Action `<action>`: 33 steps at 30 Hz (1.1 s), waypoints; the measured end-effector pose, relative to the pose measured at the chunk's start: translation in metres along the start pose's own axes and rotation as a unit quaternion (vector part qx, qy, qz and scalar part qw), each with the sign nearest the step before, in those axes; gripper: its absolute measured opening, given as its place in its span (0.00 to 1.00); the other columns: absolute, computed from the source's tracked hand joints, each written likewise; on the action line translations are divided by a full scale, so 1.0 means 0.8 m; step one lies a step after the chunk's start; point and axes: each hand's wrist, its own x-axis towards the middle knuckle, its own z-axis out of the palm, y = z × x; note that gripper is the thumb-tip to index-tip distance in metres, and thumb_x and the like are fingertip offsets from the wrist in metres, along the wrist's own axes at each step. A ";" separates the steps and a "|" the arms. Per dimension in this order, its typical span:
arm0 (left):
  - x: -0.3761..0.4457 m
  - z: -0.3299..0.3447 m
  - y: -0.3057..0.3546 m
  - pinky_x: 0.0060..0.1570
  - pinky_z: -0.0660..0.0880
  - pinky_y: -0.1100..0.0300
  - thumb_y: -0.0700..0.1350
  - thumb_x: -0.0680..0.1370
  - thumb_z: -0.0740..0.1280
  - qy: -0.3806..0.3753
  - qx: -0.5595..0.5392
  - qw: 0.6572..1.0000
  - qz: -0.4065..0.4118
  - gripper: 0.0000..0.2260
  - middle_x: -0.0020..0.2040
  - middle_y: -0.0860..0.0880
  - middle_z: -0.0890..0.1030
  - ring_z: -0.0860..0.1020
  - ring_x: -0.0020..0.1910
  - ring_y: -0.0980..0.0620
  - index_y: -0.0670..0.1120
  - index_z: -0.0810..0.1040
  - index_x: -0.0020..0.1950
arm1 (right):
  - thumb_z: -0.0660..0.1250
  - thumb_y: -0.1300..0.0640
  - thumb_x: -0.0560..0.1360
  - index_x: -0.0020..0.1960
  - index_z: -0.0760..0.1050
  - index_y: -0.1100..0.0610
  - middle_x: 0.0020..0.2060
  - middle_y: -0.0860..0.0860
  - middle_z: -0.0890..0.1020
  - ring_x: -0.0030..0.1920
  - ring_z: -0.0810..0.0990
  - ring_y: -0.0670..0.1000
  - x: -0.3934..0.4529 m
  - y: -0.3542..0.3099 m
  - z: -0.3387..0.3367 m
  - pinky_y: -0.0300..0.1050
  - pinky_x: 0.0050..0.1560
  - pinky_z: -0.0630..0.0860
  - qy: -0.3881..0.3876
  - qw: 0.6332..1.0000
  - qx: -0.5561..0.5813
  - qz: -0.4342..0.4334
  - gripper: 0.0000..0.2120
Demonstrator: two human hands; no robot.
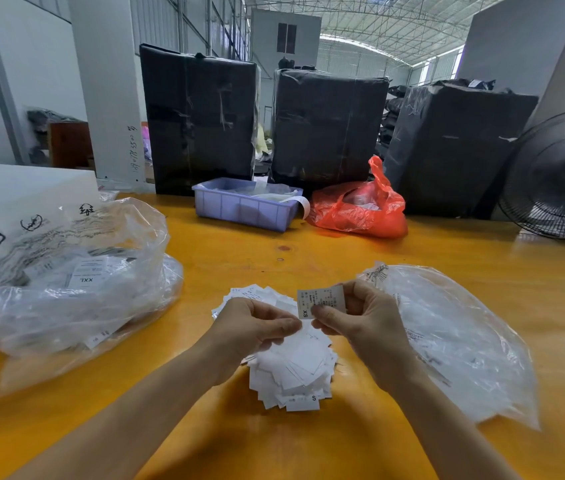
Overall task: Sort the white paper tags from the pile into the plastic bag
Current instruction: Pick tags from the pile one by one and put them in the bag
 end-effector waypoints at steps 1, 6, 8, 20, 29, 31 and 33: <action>0.000 0.000 0.000 0.32 0.70 0.65 0.40 0.69 0.75 0.000 -0.002 1.000 -0.002 0.05 0.29 0.50 0.79 0.75 0.28 0.59 0.41 0.85 0.43 | 0.73 0.67 0.68 0.45 0.75 0.61 0.38 0.56 0.83 0.34 0.84 0.51 0.000 0.000 0.000 0.38 0.35 0.79 -0.002 1.000 0.006 0.007 0.09; -0.001 -0.001 0.003 0.29 0.69 0.67 0.40 0.69 0.74 -0.011 -0.020 1.000 -0.010 0.05 0.29 0.51 0.80 0.74 0.29 0.58 0.41 0.85 0.43 | 0.74 0.66 0.68 0.46 0.75 0.61 0.38 0.55 0.83 0.34 0.84 0.51 0.001 0.001 -0.002 0.38 0.35 0.79 -0.004 1.000 0.010 0.023 0.10; -0.002 -0.001 0.004 0.29 0.69 0.66 0.40 0.70 0.74 -0.015 -0.029 0.999 -0.012 0.05 0.31 0.50 0.81 0.74 0.30 0.56 0.40 0.85 0.44 | 0.74 0.66 0.68 0.46 0.75 0.60 0.38 0.56 0.83 0.34 0.84 0.51 0.001 0.002 -0.002 0.37 0.35 0.79 -0.007 1.000 -0.003 0.022 0.10; -0.002 0.003 0.005 0.31 0.70 0.65 0.48 0.67 0.73 0.015 -0.046 0.999 -0.019 0.14 0.31 0.46 0.78 0.73 0.28 0.56 0.39 0.84 0.45 | 0.72 0.66 0.71 0.49 0.77 0.63 0.39 0.57 0.83 0.34 0.83 0.49 0.000 0.004 -0.004 0.38 0.36 0.77 -0.092 0.991 -0.063 0.075 0.09; -0.007 0.016 0.003 0.31 0.73 0.67 0.59 0.66 0.67 0.030 -0.023 0.999 0.012 0.21 0.37 0.48 0.83 0.79 0.32 0.56 0.41 0.84 0.42 | 0.66 0.61 0.76 0.47 0.80 0.60 0.37 0.57 0.82 0.31 0.79 0.47 0.000 0.003 0.002 0.36 0.33 0.76 -0.046 0.997 -0.037 0.056 0.04; -0.008 0.018 0.001 0.33 0.73 0.64 0.61 0.65 0.67 0.026 -0.030 0.999 0.011 0.21 0.38 0.48 0.83 0.79 0.34 0.55 0.44 0.84 0.41 | 0.69 0.62 0.74 0.44 0.79 0.62 0.35 0.57 0.82 0.30 0.79 0.46 -0.001 0.003 0.003 0.36 0.32 0.76 -0.015 0.999 -0.015 0.045 0.03; -0.010 0.020 0.001 0.36 0.72 0.62 0.62 0.66 0.67 0.018 -0.041 0.999 0.002 0.20 0.39 0.48 0.83 0.80 0.37 0.53 0.45 0.84 0.41 | 0.71 0.62 0.72 0.43 0.79 0.63 0.33 0.56 0.82 0.29 0.79 0.45 -0.002 0.004 0.004 0.36 0.31 0.75 0.010 0.999 0.008 0.044 0.04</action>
